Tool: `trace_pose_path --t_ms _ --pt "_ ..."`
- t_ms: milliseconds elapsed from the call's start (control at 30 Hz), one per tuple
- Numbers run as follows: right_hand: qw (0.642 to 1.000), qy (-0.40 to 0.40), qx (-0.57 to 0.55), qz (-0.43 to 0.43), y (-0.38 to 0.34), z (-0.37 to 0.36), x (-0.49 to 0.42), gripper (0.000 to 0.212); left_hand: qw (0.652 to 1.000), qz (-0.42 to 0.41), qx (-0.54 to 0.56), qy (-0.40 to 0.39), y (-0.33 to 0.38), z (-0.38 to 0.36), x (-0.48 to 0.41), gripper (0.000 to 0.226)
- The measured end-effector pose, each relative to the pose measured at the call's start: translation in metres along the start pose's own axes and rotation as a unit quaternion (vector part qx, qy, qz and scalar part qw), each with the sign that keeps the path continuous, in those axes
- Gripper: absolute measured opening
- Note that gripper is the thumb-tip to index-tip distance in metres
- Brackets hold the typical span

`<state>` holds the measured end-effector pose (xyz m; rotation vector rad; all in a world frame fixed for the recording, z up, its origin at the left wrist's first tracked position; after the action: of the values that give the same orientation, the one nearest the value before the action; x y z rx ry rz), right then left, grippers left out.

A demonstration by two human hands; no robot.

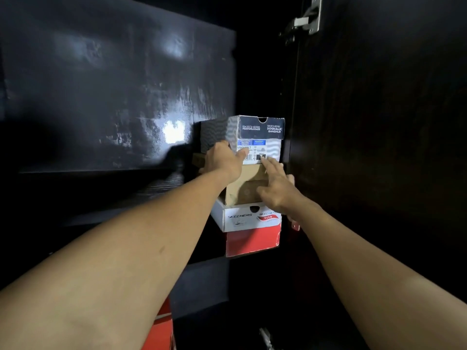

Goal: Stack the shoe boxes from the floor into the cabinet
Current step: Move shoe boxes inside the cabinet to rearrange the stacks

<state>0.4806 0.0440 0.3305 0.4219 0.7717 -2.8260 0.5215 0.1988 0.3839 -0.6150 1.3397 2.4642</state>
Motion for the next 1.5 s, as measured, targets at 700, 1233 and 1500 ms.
trace_pose_path --t_ms 700,1233,1500 --pt "0.996 -0.094 -0.011 -0.003 -0.060 0.011 0.200 0.076 0.956 -0.008 -0.103 -0.274 0.025 0.058 0.199 0.097" --pt "0.972 -0.133 -0.035 -0.192 0.003 -0.048 0.464 0.074 0.902 0.022 -0.107 -0.418 -0.019 -0.043 0.459 0.102" --pt "0.926 -0.128 -0.014 -0.355 0.083 -0.057 0.593 0.071 0.833 0.005 -0.074 -0.547 0.017 -0.157 0.524 0.103"
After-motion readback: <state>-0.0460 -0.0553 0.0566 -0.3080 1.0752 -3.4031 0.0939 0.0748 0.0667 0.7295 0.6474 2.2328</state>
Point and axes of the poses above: each hand's wrist, its own x-axis away from the middle knuckle, its own z-axis out of the back of the hand, y = z × x, the point moved 10 cm from there along -x, towards the middle knuckle, and after that the axes turned 12 degrees about -y, right-handed, at the moved point
